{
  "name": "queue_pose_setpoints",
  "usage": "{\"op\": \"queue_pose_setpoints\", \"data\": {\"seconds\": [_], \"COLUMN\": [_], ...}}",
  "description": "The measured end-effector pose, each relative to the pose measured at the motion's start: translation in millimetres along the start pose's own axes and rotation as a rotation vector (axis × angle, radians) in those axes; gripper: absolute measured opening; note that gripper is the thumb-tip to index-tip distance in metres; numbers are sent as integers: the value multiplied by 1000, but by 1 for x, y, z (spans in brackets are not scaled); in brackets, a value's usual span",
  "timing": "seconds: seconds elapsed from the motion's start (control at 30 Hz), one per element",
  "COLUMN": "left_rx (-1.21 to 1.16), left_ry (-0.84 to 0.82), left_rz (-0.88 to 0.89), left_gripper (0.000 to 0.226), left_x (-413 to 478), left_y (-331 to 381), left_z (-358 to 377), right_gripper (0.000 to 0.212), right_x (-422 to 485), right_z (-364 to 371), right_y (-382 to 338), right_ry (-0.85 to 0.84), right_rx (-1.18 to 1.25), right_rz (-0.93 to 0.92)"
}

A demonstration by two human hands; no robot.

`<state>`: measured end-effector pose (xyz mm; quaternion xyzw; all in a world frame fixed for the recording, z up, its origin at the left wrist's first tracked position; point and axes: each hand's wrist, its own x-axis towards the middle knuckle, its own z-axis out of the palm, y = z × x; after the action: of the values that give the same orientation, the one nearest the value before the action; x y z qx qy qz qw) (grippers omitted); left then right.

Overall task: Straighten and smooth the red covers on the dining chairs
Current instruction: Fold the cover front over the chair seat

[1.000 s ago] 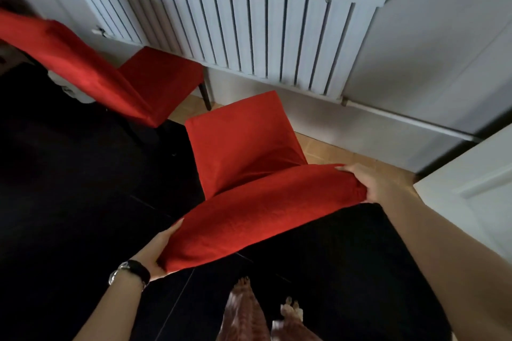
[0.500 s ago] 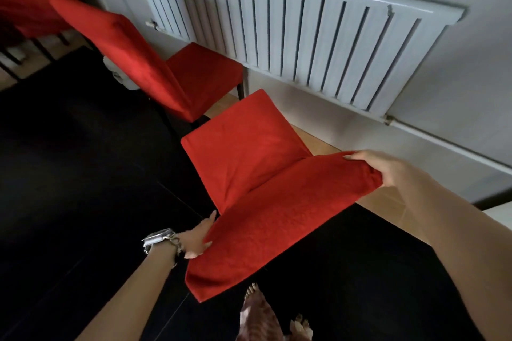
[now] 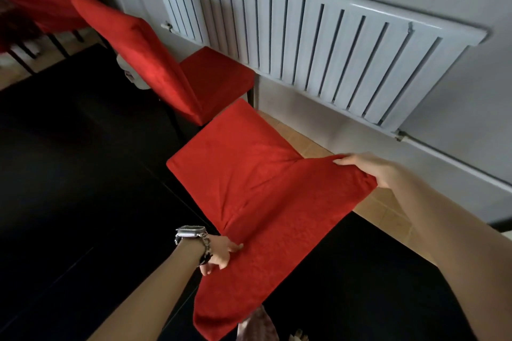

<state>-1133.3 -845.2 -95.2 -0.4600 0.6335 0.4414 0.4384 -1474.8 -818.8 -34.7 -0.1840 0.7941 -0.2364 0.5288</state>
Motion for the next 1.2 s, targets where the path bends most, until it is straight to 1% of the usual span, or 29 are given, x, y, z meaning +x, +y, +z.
{"op": "queue_pose_setpoints", "data": {"seconds": [0.07, 0.1, 0.13, 0.17, 0.2, 0.23, 0.3, 0.33, 0.4, 0.43, 0.5, 0.53, 0.6, 0.63, 0.73, 0.77, 0.83, 0.9, 1.03, 1.1, 1.2], "left_rx": [15, 77, 150, 226, 239, 221, 126, 68, -40, -89, -241, -248, -299, -256, -162, -106, 4, 49, 34, 18, -25], "left_ry": [145, 235, 300, 359, 409, 460, 567, 576, 572, 581, 546, 520, 459, 414, 329, 322, 314, 310, 315, 336, 368], "left_rz": [-9, 5, 30, 68, 84, 108, 169, 197, 226, 242, 211, 219, 239, 264, 289, 284, 246, 205, 158, 133, 89], "left_gripper": [48, 39, 36, 35, 35, 40, 66, 74, 77, 73, 57, 50, 48, 55, 111, 123, 137, 143, 139, 137, 135], "left_x": [-2, -2, -4, -4, -1, 2, 4, 1, -5, -8, -13, -15, -21, -24, -24, -23, -20, -19, -21, -17, -15], "left_y": [10, 15, 20, 24, 24, 20, 7, 0, -11, -15, -19, -21, -22, -23, -22, -21, -17, -13, -6, -4, -2], "left_z": [-2, 0, 2, 5, 8, 9, 8, 7, 3, 0, -4, -7, -10, -11, -8, -5, -4, -6, -9, -9, -3], "right_gripper": [39, 39, 39, 40, 39, 38, 33, 30, 27, 28, 29, 28, 25, 23, 21, 21, 20, 20, 13, 21, 43], "right_x": [0, 1, 2, 3, 4, 5, 7, 7, 8, 8, 9, 8, 8, 7, 6, 5, 4, 3, 4, 8, 13], "right_z": [9, 15, 21, 27, 34, 41, 56, 63, 76, 82, 88, 88, 87, 87, 91, 92, 93, 93, 90, 87, 84], "right_y": [-11, -18, -25, -32, -38, -45, -59, -66, -79, -85, -90, -90, -89, -88, -89, -89, -88, -88, -91, -94, -98], "right_ry": [-16, -20, -22, -20, -17, -16, -21, -37, -80, -94, -97, -87, -71, -66, -57, -59, -58, -50, -48, -55, -126], "right_rx": [-14, -28, -49, -75, -102, -123, -155, -170, -207, -223, -252, -266, -291, -298, -312, -315, -309, -307, -328, -357, -405], "right_rz": [-10, -14, -20, -28, -44, -68, -117, -135, -159, -162, -163, -166, -187, -200, -232, -235, -234, -222, -207, -199, -130]}}
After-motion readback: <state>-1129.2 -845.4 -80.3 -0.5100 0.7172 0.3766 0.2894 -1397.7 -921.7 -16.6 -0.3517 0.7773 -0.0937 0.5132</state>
